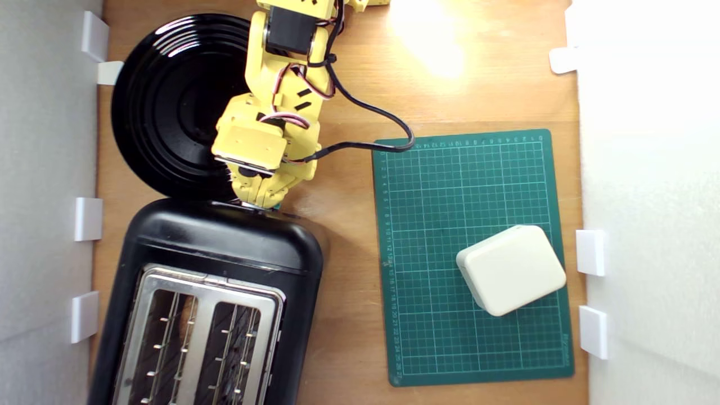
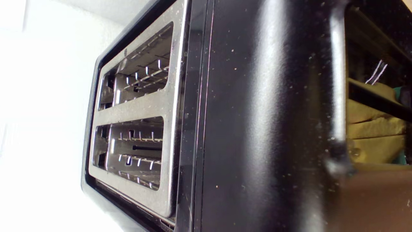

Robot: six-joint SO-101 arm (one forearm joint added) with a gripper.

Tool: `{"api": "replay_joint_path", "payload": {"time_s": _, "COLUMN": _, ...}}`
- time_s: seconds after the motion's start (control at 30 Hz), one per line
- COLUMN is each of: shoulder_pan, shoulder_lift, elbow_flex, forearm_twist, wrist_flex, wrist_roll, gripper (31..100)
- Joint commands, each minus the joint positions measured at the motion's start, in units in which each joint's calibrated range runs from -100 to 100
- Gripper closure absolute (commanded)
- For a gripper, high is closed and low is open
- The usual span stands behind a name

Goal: Start toaster

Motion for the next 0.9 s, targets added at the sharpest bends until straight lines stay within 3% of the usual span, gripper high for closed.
{"api": "replay_joint_path", "payload": {"time_s": 0.0, "shoulder_pan": 1.19, "shoulder_lift": 7.38, "elbow_flex": 4.11, "forearm_twist": -0.36, "wrist_flex": -5.18, "wrist_roll": 0.02, "gripper": 98.8}}
{"api": "replay_joint_path", "payload": {"time_s": 0.23, "shoulder_pan": 1.75, "shoulder_lift": 8.05, "elbow_flex": 7.66, "forearm_twist": -0.83, "wrist_flex": -6.38, "wrist_roll": -0.25, "gripper": 98.8}}
{"api": "replay_joint_path", "payload": {"time_s": 0.67, "shoulder_pan": 2.86, "shoulder_lift": 10.21, "elbow_flex": 19.29, "forearm_twist": -0.45, "wrist_flex": -21.89, "wrist_roll": 0.17, "gripper": 98.8}}
{"api": "replay_joint_path", "payload": {"time_s": 0.87, "shoulder_pan": 3.89, "shoulder_lift": 9.71, "elbow_flex": 18.47, "forearm_twist": -0.45, "wrist_flex": -22.06, "wrist_roll": 0.28, "gripper": 98.8}}
